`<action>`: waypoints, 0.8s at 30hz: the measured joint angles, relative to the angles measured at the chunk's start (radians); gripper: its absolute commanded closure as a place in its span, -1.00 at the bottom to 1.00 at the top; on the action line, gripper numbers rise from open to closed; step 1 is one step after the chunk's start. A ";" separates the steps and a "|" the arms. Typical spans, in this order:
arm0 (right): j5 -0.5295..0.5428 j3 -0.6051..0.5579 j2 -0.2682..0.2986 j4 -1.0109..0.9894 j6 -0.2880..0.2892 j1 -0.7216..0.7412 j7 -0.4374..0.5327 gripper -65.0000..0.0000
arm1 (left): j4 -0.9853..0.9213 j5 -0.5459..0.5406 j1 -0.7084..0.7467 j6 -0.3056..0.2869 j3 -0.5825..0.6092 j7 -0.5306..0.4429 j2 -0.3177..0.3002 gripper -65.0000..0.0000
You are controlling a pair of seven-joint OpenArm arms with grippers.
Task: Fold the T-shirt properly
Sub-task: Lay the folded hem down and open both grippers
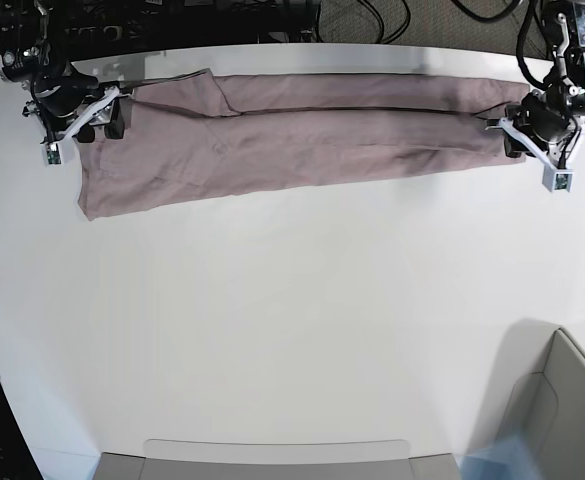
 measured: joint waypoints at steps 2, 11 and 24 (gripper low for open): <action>0.000 0.000 0.000 0.000 0.000 0.005 0.005 0.06 | 0.006 0.000 0.002 0.001 0.000 0.002 0.000 0.34; 0.001 -0.065 0.005 -0.004 0.000 0.035 -0.002 0.06 | 0.021 0.000 0.002 0.007 0.000 -0.071 -0.006 0.26; 0.000 -0.071 0.006 -0.004 0.000 0.055 -0.002 0.06 | -0.068 -0.185 -0.044 0.000 -0.060 -0.052 0.007 0.17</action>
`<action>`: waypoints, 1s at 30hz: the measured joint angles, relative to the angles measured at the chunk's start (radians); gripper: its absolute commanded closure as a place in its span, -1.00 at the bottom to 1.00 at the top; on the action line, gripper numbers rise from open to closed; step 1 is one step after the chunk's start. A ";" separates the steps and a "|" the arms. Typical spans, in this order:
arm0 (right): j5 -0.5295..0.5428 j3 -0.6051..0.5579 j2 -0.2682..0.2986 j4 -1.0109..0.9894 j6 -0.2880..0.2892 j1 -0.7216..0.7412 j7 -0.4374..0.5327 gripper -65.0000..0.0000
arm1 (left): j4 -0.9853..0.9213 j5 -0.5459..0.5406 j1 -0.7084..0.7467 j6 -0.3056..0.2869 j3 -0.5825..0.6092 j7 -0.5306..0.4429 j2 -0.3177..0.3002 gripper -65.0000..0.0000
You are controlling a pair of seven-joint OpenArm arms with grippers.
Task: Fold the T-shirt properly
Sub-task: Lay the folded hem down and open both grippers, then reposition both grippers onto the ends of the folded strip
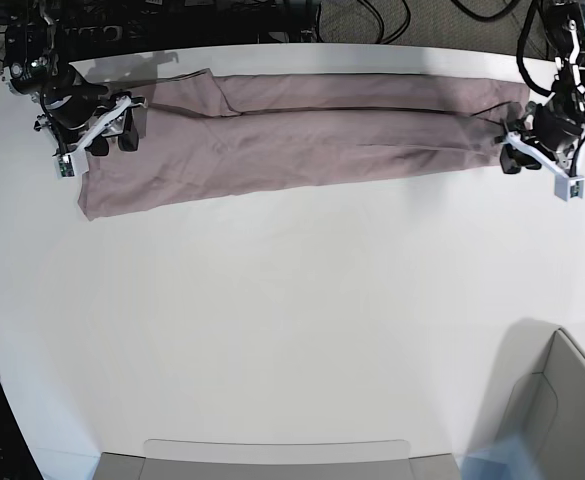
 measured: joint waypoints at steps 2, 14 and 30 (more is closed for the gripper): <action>0.000 0.000 0.000 0.000 0.000 0.000 0.000 0.06 | -0.010 -0.037 -0.004 0.001 -0.011 -0.004 -0.013 0.17; 0.000 0.000 0.002 0.000 0.000 0.000 0.000 0.06 | -0.042 -0.059 -0.004 -0.003 -0.006 0.042 -0.077 0.11; -0.001 -0.070 0.033 0.001 0.000 0.022 0.000 0.06 | -0.251 -0.065 0.030 -0.229 -0.006 0.029 -0.095 0.14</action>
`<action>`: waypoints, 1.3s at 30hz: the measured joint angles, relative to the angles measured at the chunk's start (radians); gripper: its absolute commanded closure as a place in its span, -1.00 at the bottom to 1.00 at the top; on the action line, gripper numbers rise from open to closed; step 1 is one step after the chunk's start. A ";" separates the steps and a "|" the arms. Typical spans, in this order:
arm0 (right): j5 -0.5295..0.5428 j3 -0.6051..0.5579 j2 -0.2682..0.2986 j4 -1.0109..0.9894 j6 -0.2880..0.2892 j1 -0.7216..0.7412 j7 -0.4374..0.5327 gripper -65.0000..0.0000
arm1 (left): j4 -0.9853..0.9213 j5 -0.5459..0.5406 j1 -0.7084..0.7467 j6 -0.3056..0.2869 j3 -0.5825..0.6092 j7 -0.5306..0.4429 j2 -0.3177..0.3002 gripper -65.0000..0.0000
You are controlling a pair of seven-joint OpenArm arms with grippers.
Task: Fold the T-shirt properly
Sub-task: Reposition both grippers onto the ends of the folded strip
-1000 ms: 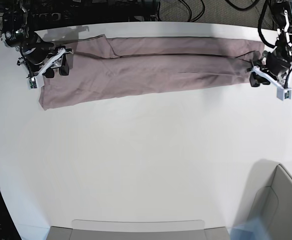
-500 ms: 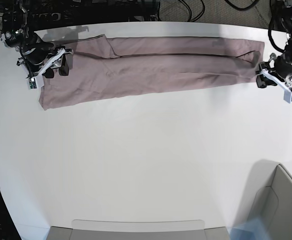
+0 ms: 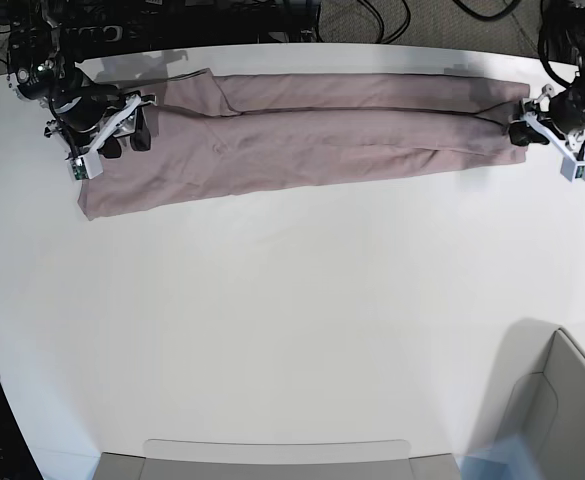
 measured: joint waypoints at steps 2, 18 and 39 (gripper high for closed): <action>-0.002 0.001 0.001 -0.001 0.000 -0.004 0.000 0.06 | -0.051 -0.001 0.003 -0.003 -0.014 -0.002 -0.002 0.17; 0.001 0.000 0.013 -0.001 0.000 -0.003 0.000 0.07 | -0.167 -0.068 -0.003 -0.048 -0.043 -0.021 -0.005 0.18; 0.001 -0.001 0.022 -0.001 -0.002 -0.002 0.000 0.07 | -0.028 -0.361 -0.052 -0.114 -0.544 0.019 0.049 0.18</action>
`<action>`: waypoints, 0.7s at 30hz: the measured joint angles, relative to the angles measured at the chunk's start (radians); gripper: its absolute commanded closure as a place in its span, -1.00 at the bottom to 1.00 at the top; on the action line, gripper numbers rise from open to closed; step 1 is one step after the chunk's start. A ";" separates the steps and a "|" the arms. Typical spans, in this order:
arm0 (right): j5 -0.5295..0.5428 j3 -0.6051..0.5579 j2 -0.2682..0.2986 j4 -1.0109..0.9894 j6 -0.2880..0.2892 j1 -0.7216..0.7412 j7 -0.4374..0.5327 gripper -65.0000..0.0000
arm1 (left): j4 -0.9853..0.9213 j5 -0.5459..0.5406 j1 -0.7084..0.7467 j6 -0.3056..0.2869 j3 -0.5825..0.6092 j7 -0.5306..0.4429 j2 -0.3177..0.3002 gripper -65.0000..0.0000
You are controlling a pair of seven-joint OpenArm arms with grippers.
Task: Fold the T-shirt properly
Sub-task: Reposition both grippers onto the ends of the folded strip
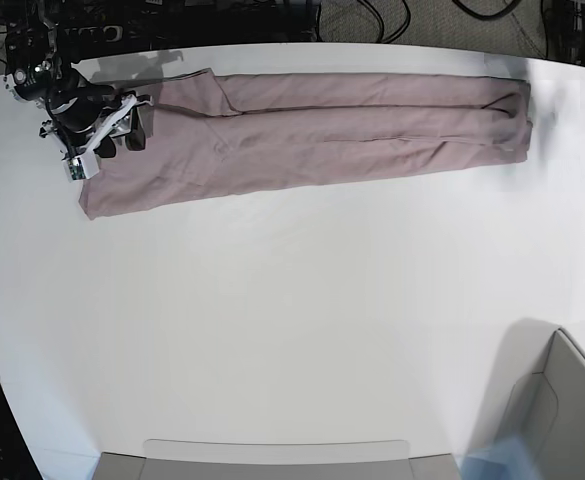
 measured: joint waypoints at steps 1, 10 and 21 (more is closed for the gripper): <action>0.000 0.000 0.000 0.001 0.000 0.000 0.001 0.07 | -0.003 -0.045 -0.035 0.000 -0.014 0.002 -0.002 0.18; 0.000 -0.022 0.004 0.009 -0.001 0.000 0.001 0.07 | -0.054 -0.246 -0.283 0.003 -0.023 0.064 0.035 0.18; 0.000 -0.024 -0.004 0.010 -0.001 0.002 0.000 0.07 | -0.182 -0.242 -0.409 0.006 -0.023 0.070 0.088 0.18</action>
